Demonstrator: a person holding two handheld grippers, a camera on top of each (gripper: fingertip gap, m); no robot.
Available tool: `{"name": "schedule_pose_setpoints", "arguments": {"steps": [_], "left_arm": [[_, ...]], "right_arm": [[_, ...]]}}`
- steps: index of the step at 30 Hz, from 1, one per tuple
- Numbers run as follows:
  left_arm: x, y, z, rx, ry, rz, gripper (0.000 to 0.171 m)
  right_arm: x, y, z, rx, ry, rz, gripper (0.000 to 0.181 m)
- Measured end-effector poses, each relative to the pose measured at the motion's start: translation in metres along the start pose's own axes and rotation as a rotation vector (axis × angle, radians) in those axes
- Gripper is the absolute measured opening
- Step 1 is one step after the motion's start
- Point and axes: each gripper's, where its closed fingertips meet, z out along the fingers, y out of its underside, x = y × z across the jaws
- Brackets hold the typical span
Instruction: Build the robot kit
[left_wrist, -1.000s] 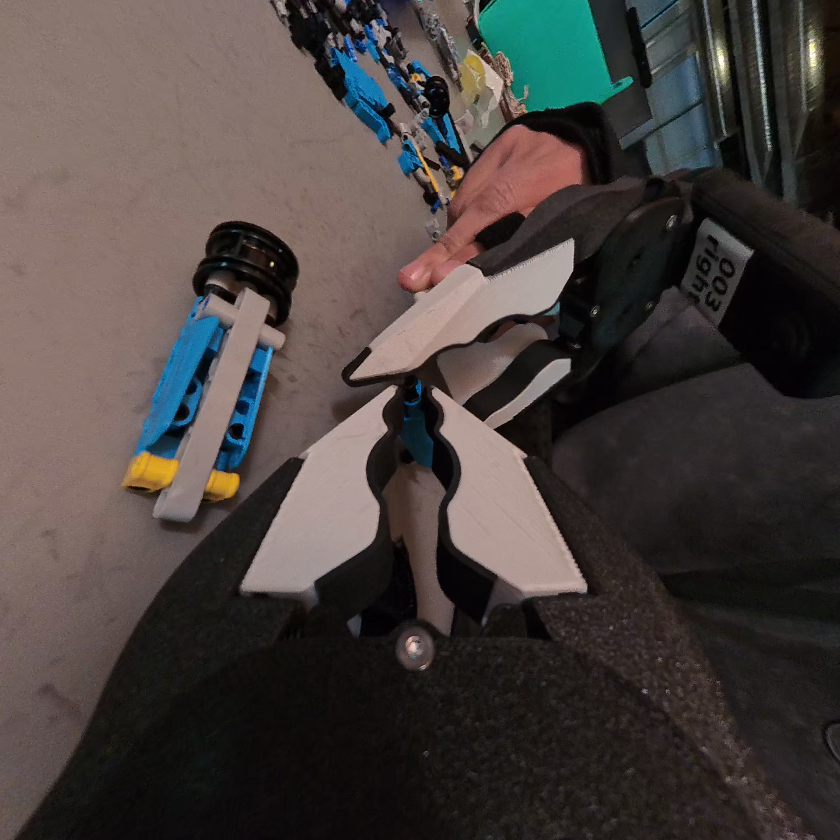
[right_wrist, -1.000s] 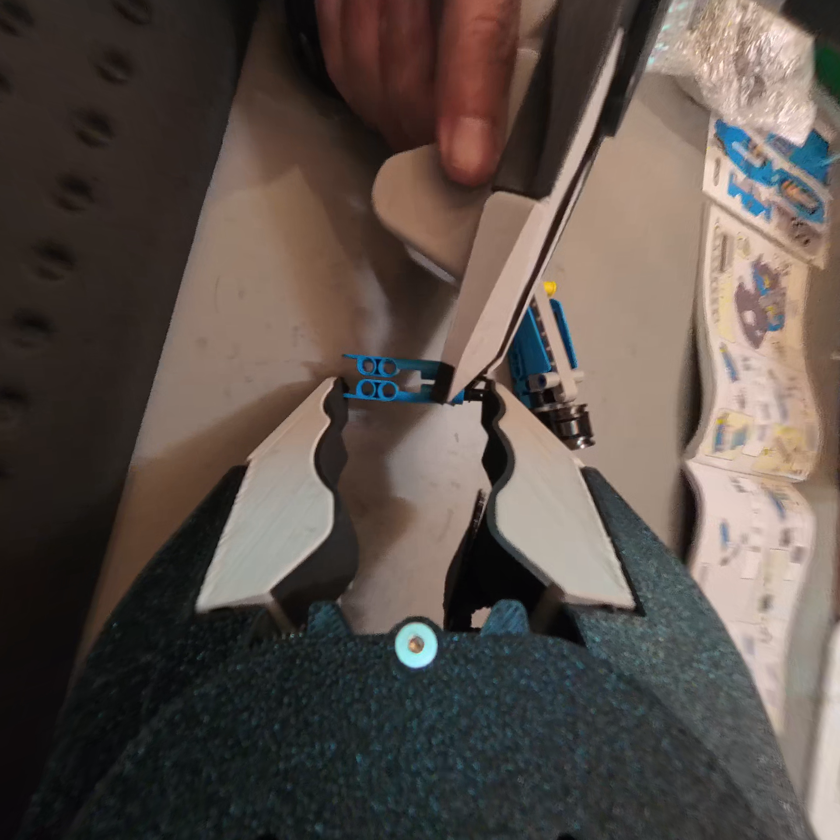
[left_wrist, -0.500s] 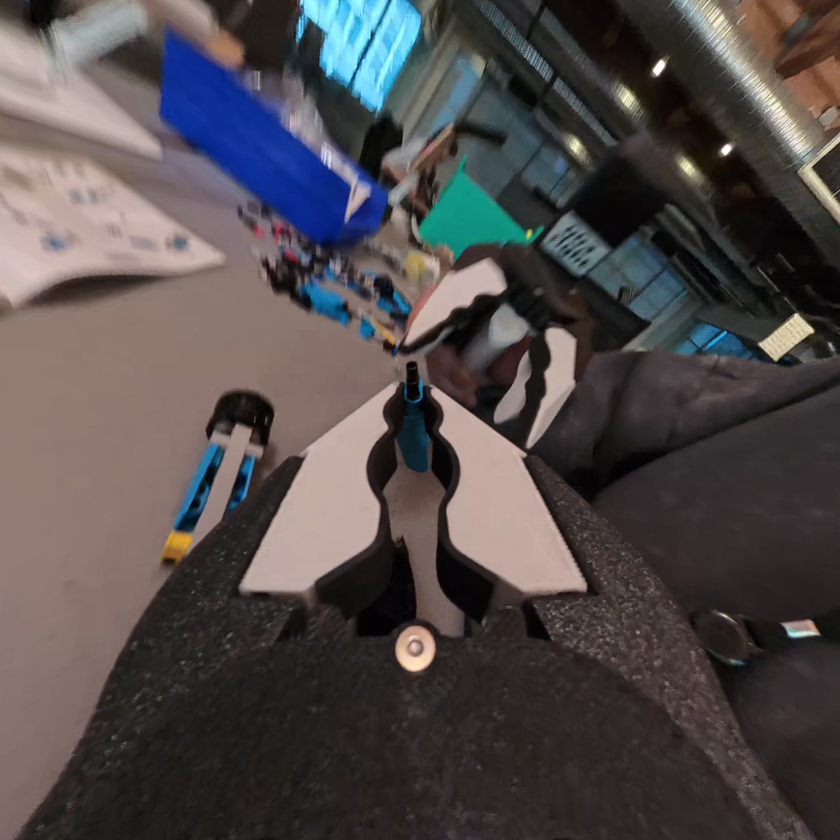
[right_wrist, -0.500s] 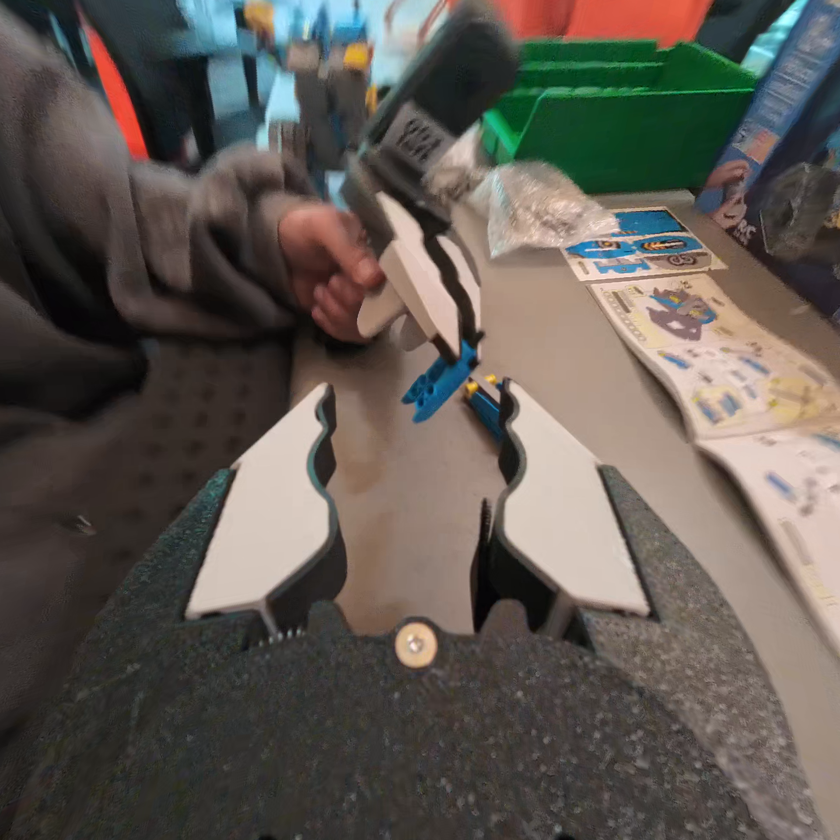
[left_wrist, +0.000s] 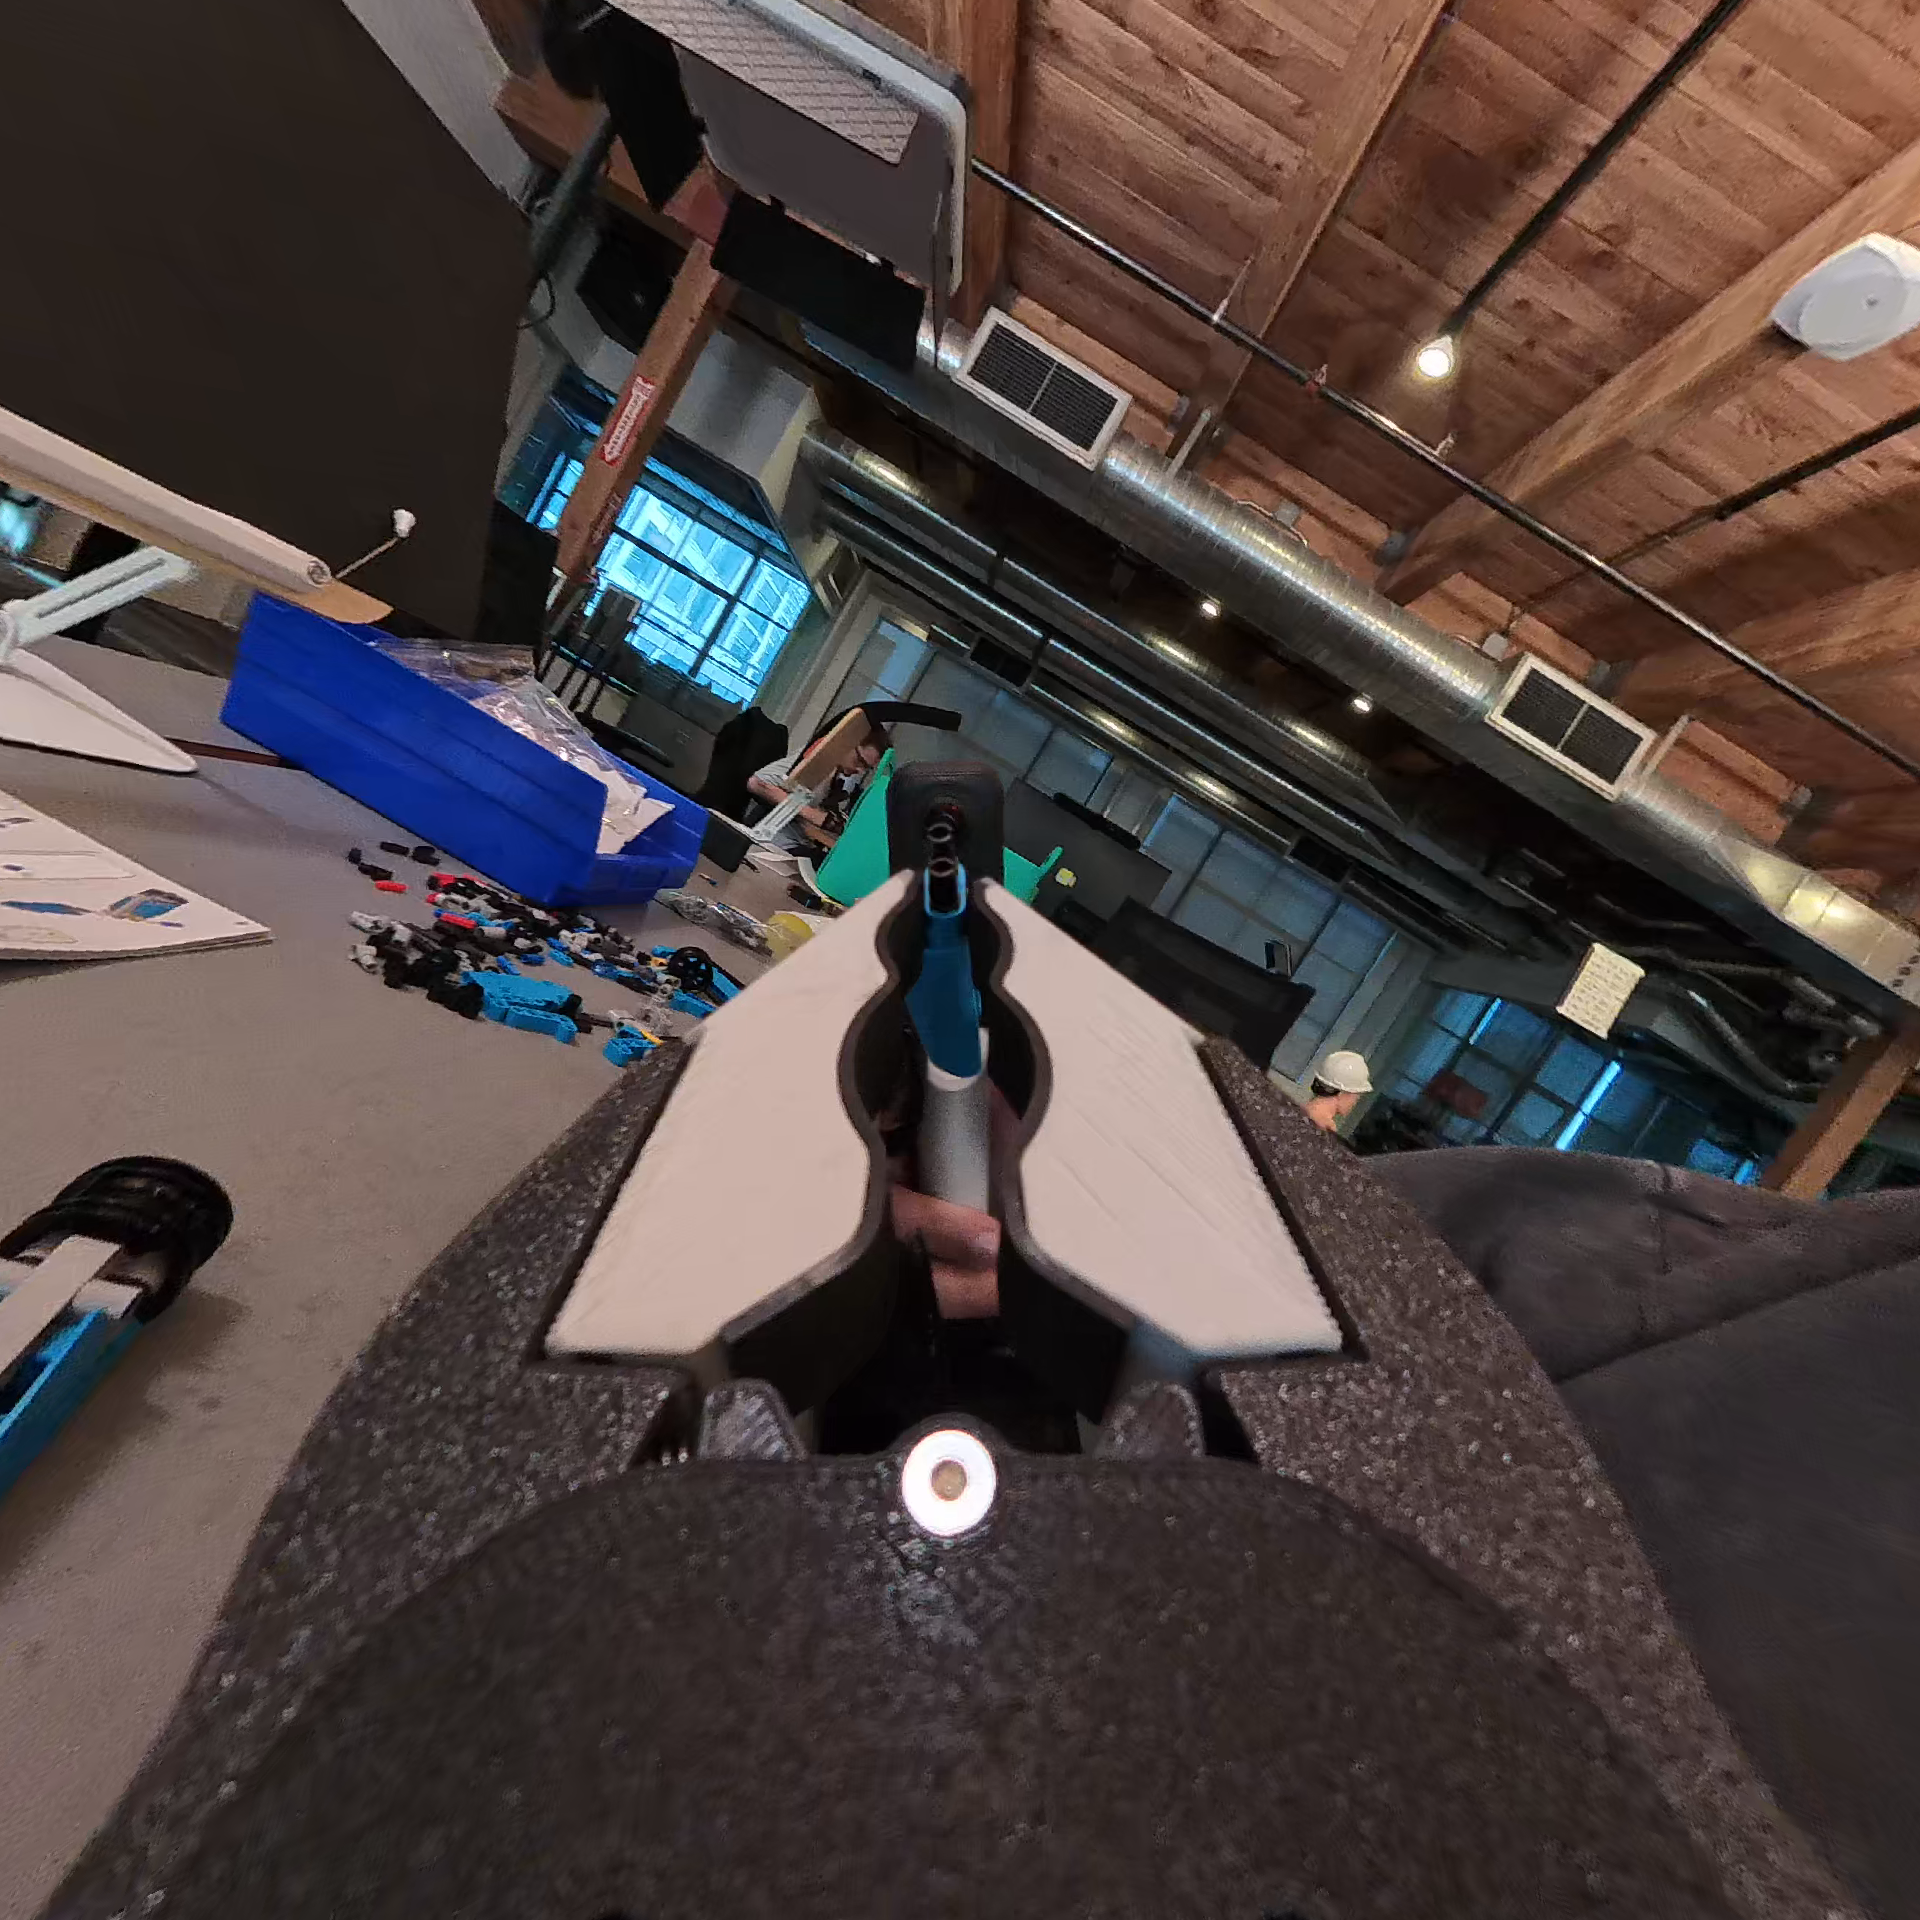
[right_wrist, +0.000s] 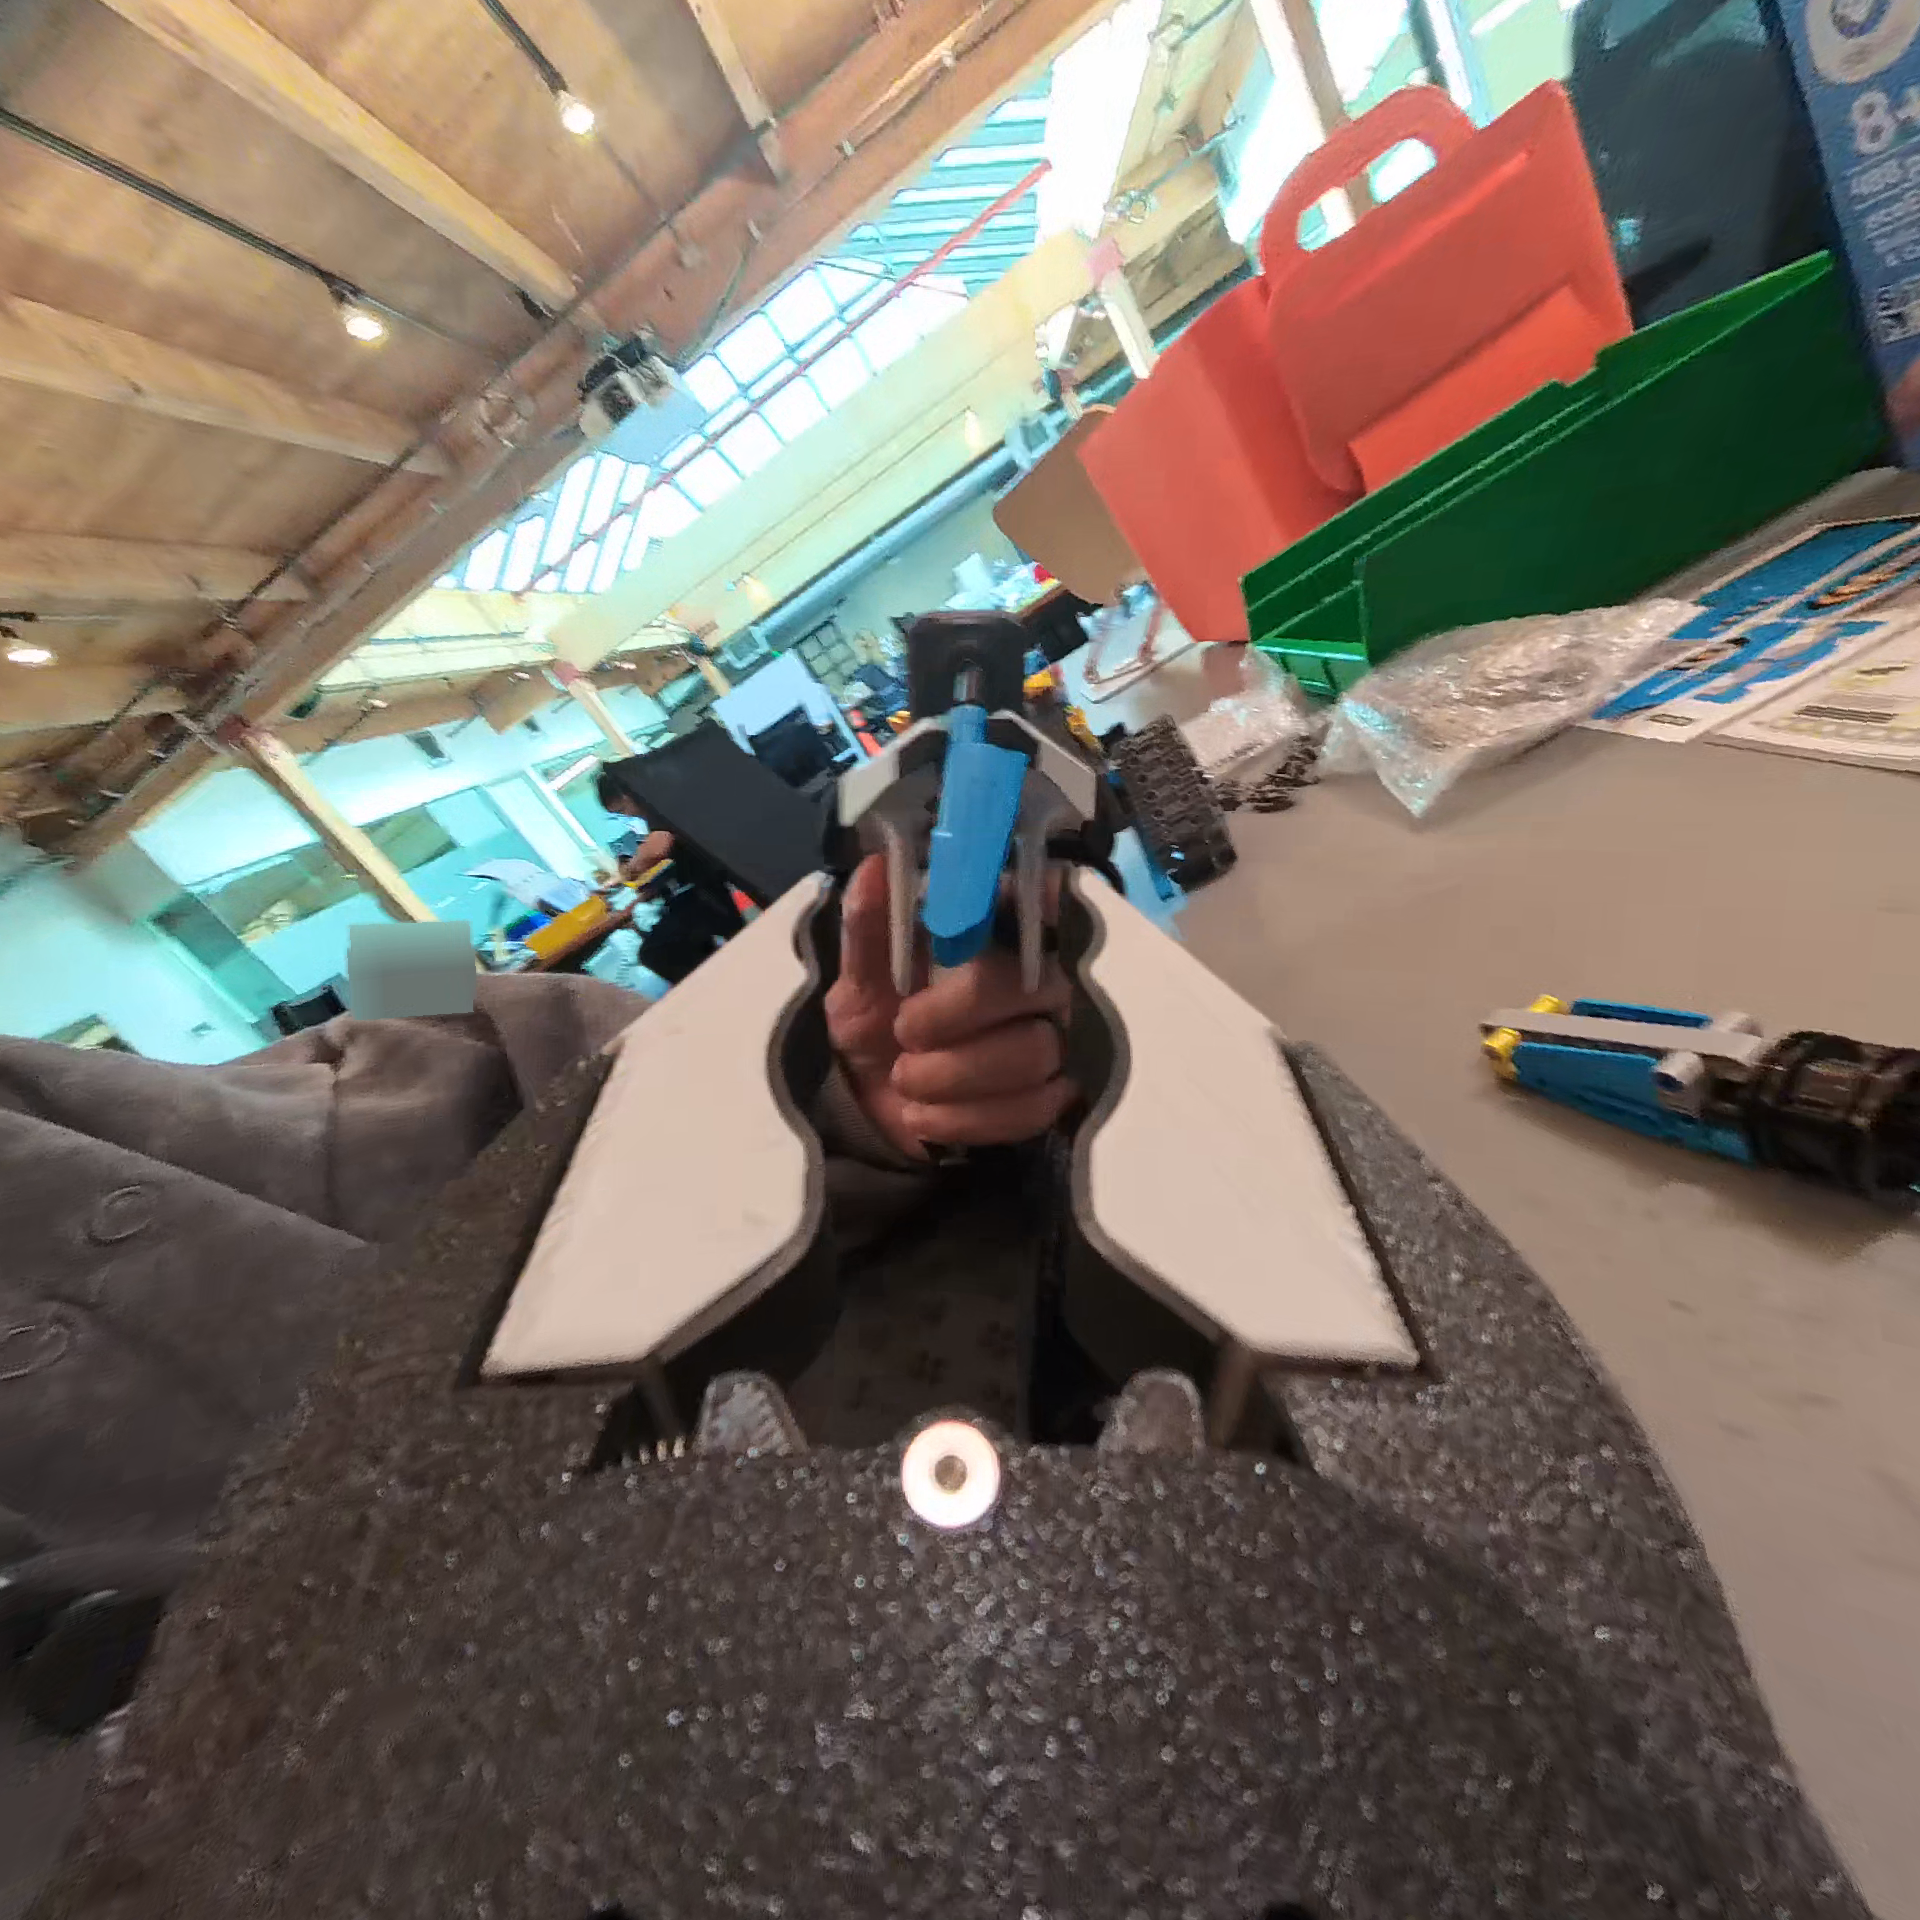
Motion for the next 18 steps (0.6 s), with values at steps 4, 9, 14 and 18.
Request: {"name": "schedule_pose_setpoints", "arguments": {"steps": [4,9,14,18], "left_arm": [[0.003,0.008,0.006,-0.036,0.015,0.023,0.007],[0.001,0.012,0.004,-0.074,0.004,0.032,0.007],[-0.009,-0.005,-0.011,-0.034,-0.053,0.059,0.034],[-0.020,0.013,-0.023,-0.257,-0.195,0.441,0.067]], "right_arm": [[-0.001,-0.003,-0.002,0.013,-0.022,-0.009,0.014],[0.002,-0.002,-0.007,-0.006,0.011,-0.032,0.012],[0.008,-0.001,-0.011,-0.012,-0.017,0.056,0.012],[0.008,0.004,-0.011,-0.044,-0.095,0.181,0.012]]}}
